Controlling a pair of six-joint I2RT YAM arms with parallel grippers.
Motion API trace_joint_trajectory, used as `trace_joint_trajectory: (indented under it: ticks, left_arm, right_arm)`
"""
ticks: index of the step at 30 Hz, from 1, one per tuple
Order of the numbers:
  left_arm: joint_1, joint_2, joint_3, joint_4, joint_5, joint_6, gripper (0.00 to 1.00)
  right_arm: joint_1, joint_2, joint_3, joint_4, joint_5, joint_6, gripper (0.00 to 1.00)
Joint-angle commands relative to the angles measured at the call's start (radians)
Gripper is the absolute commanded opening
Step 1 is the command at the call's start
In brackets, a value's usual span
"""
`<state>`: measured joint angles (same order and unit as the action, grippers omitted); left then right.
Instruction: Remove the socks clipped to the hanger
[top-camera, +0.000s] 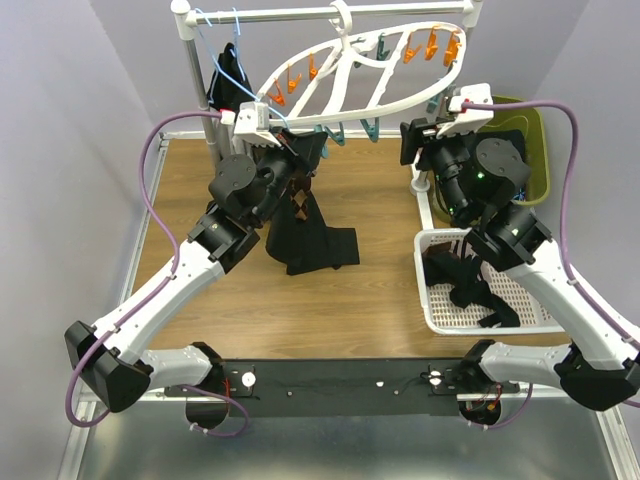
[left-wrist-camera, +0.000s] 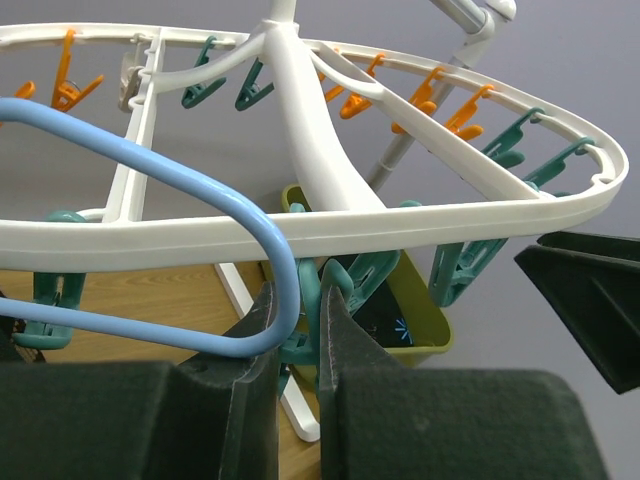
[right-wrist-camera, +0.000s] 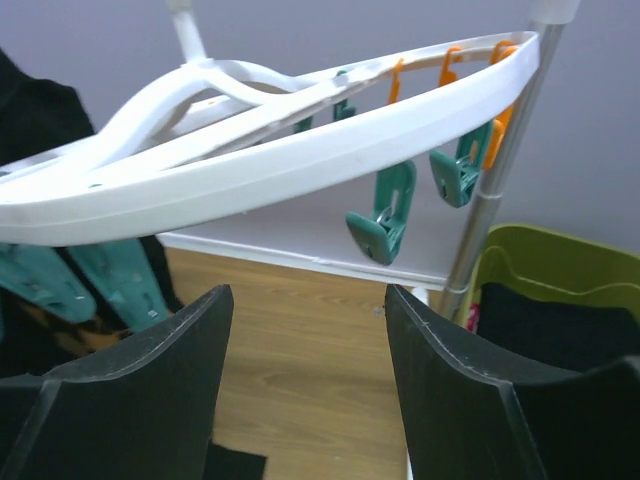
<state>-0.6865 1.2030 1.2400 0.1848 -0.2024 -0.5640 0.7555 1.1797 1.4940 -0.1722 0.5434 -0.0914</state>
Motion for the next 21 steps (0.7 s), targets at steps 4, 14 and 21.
trace_joint_trajectory:
  ticks: [4, 14, 21]
  left_arm:
    - [0.002, 0.010, 0.039, 0.027, 0.040, 0.013, 0.00]
    - [0.002, 0.010, 0.061, 0.027, 0.078, 0.044, 0.00]
    - [0.001, 0.035, 0.099, 0.033, 0.150, 0.050, 0.00]
  right_arm:
    - [-0.031, 0.029, -0.064, 0.269, 0.090, -0.159, 0.55]
    - [-0.105, 0.106, -0.021, 0.309, 0.044, -0.120, 0.10]
    - [-0.220, 0.135, -0.026, 0.264, -0.071, -0.002, 0.01]
